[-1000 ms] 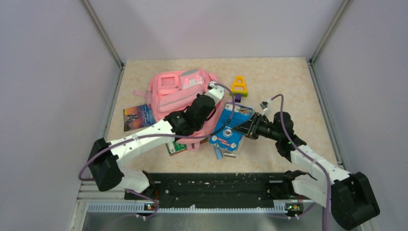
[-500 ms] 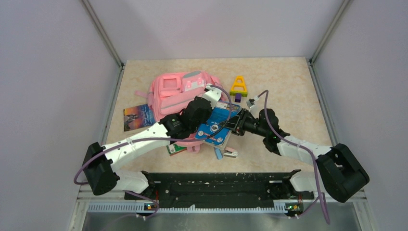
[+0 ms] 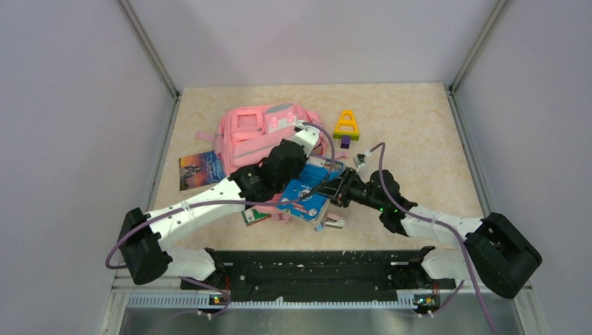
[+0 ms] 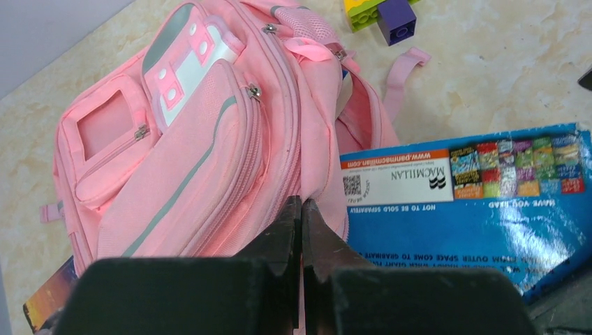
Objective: Pack the student bag
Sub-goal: Place the book in the student bag.
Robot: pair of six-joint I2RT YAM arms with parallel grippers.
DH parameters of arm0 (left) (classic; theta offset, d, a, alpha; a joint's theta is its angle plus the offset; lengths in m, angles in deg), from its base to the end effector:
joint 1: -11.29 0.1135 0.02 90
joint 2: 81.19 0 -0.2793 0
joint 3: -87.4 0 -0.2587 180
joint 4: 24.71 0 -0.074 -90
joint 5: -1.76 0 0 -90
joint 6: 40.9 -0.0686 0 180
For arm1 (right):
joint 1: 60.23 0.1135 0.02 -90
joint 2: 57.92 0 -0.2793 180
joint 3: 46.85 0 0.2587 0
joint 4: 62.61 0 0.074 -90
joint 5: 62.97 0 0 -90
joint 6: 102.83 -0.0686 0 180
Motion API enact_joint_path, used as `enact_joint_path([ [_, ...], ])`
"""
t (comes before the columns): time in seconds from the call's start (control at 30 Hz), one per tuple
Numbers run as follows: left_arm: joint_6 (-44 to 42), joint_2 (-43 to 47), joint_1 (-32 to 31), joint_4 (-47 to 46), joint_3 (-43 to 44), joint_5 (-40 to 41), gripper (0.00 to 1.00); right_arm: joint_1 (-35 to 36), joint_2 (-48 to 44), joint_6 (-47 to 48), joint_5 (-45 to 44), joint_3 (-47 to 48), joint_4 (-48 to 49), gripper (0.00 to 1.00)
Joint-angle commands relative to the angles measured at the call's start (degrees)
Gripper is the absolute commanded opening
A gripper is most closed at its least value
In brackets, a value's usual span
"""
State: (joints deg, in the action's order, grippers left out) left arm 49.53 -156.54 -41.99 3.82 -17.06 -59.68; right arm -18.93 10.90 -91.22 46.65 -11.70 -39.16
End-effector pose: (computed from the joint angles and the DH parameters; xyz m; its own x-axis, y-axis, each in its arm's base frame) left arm 0.2213 -0.2419 0.3208 -0.2872 0.3740 -0.8818 0.4503 0.8653 0.2203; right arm 0.1882 0.1960 0.2059 -0.8790 0.4560 -0.1397 -0.0445 0.2132 0.9760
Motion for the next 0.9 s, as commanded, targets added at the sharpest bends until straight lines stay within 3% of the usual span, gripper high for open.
enact_joint_path([
  [0.0,1.46,3.53,-0.25,-5.79,1.29,-1.95,0.00,3.00,-2.20,-1.33,-4.38,0.95,4.90,0.00],
  [0.17,2.00,4.21,-0.16,-5.37,1.41,-3.82,0.00,3.09,1.86,-0.77,-5.86,2.27,9.68,0.00],
  [0.33,2.61,3.64,-0.16,-4.86,1.80,-5.03,0.00,3.09,4.33,3.79,-9.82,6.37,8.48,0.00],
  [0.87,4.65,5.75,-0.11,-2.82,3.15,-4.59,0.00,2.98,11.67,12.64,-21.73,12.76,23.31,0.00],
])
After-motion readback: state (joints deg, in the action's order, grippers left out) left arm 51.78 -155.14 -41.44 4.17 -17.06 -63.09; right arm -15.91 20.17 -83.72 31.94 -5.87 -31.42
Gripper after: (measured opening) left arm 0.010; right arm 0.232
